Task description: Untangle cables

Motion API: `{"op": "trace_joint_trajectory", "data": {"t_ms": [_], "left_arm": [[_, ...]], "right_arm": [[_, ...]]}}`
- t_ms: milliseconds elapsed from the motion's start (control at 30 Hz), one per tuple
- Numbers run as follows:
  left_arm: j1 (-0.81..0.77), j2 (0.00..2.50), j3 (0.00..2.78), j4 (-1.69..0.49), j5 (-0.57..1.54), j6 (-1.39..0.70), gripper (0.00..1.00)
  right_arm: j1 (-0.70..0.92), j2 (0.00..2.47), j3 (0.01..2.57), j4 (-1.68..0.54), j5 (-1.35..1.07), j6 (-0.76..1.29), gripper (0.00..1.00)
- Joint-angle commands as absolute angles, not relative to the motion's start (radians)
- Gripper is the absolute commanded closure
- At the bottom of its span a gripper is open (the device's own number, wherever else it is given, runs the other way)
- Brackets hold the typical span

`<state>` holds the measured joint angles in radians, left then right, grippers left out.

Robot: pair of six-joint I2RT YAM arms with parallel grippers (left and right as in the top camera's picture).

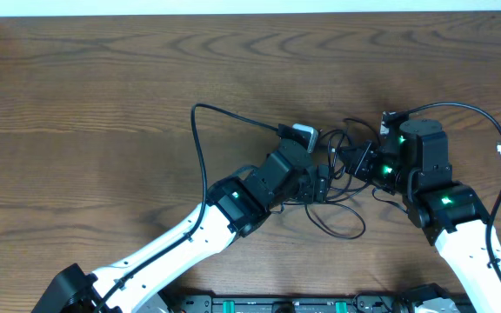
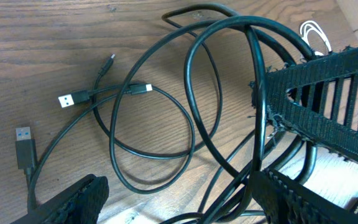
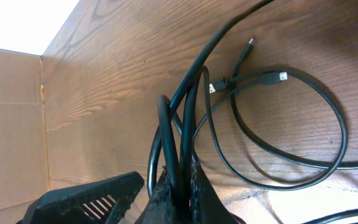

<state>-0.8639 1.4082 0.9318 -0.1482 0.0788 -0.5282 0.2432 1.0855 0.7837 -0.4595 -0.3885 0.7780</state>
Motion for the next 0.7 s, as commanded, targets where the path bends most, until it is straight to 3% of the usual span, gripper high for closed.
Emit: {"op": "trace_joint_trajectory", "data": {"t_ms": [0,667], "left_arm": [[-0.870,1.413,0.946,-0.139,0.063,-0.548,0.21],[-0.870,1.402,0.946,-0.140,0.157,-0.548,0.22]], "right_arm": [[0.236,1.085,0.791,-0.461,-0.403,0.789,0.99],[0.235,1.085,0.791,-0.461,-0.392,0.789,0.99]]}}
